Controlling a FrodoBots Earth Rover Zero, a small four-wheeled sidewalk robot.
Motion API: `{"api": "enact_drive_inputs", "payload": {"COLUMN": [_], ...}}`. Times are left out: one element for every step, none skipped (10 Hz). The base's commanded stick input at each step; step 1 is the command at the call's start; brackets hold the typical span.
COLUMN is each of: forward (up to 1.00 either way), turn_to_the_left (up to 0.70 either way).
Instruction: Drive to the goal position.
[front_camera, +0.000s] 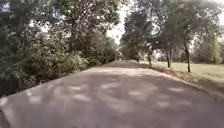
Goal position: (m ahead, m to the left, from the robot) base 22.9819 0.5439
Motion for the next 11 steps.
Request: {"api": "enact_drive_inputs", "payload": {"forward": [0.7, 0.7, 0.7, 0.7, 0.7, 0.7, 0.7, 0.7, 0.7, 0.7, 0.7], "turn_to_the_left": [0.0, 0.0, -0.15, -0.35, -0.35, -0.35, -0.35, -0.32, 0.0, 0.0, 0.0]}}
